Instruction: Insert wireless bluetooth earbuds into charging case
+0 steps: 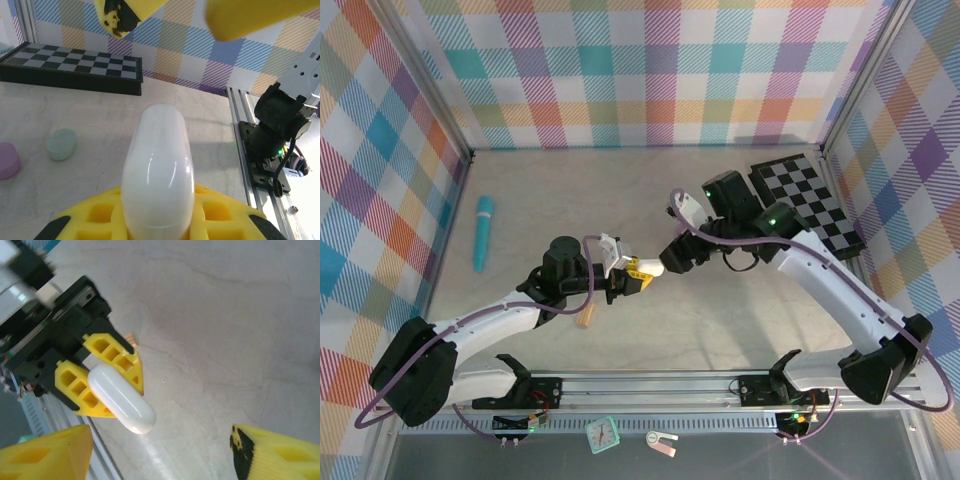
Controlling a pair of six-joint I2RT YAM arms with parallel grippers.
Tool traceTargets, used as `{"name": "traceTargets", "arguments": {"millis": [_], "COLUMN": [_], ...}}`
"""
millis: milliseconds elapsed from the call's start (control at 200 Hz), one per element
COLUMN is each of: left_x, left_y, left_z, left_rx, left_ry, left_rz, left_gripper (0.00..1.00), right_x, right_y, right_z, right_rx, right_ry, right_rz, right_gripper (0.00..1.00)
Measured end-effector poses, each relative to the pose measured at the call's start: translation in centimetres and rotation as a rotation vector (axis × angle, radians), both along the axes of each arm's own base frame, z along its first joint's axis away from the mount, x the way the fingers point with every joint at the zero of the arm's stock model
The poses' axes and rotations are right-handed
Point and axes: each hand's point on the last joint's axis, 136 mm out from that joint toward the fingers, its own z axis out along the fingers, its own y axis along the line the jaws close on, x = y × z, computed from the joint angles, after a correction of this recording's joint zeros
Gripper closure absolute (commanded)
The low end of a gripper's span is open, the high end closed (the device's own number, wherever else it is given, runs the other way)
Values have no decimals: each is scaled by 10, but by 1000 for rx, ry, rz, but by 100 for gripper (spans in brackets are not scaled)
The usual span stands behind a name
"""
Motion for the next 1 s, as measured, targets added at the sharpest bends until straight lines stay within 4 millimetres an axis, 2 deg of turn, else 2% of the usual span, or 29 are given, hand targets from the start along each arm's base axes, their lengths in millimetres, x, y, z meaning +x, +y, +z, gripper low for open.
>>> {"name": "traceTargets", "arguments": {"millis": [110, 205, 435, 680, 745, 1000], "left_x": [-3, -7, -12, -14, -14, -14], "left_y": [-1, -2, -4, -4, -4, -3], "left_z": [-1, 1, 5, 2, 2, 4], "left_rx": [-1, -6, -5, 4, 7, 5], "left_ry": [6, 8, 2, 9, 11, 2], "left_rz": [-19, -46, -89, -97, -96, -94], "left_gripper": [89, 89, 88, 88, 88, 88], "right_x": [-14, -22, -27, -29, -30, -35], "right_y": [-2, -4, 3, 17, 20, 27], "right_z": [-9, -8, -6, -17, -19, -22], "right_rx": [-19, -32, -44, -6, 6, 48], "right_ry": [-83, -176, -271, -237, -221, -184], "right_rz": [151, 271, 457, 557, 571, 604], "right_gripper": [24, 24, 28, 37, 42, 47]}}
